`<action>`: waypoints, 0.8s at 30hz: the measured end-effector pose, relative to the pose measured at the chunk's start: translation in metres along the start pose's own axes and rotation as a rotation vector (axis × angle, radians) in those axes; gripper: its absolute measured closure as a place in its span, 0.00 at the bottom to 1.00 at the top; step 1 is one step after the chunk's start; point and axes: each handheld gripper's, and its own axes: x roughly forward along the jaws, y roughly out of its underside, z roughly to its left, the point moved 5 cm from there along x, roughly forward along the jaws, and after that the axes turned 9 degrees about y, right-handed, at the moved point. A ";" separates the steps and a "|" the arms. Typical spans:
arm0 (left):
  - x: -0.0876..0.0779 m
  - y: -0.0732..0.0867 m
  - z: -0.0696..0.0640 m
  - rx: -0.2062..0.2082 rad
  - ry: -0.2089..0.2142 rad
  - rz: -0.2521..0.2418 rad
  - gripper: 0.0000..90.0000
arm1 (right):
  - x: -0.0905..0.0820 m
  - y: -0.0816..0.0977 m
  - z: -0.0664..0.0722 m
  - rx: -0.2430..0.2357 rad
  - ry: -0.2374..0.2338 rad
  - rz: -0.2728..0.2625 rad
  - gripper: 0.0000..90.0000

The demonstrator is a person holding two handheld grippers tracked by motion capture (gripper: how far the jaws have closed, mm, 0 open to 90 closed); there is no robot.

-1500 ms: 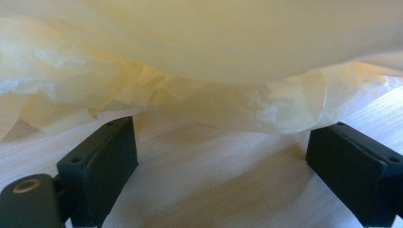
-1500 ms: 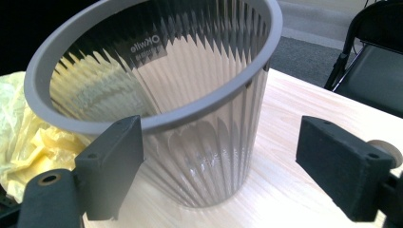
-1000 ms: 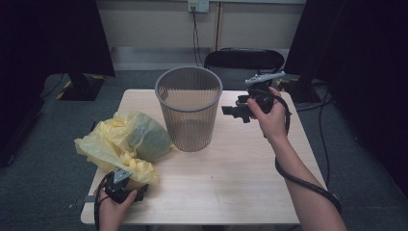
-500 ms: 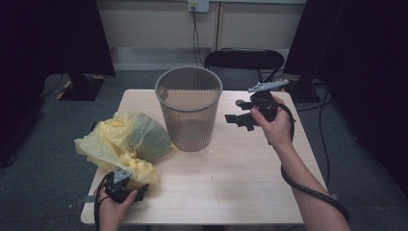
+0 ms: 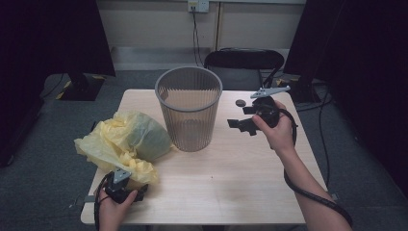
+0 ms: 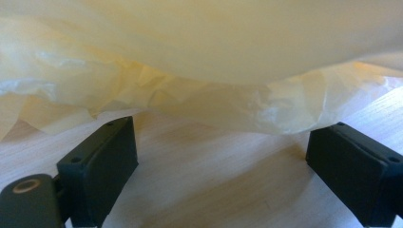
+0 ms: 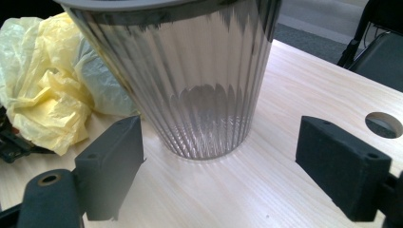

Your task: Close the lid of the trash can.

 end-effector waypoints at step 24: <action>0.000 0.000 0.000 0.000 0.000 0.000 0.10 | -0.002 0.024 0.002 -0.043 -0.009 0.031 0.17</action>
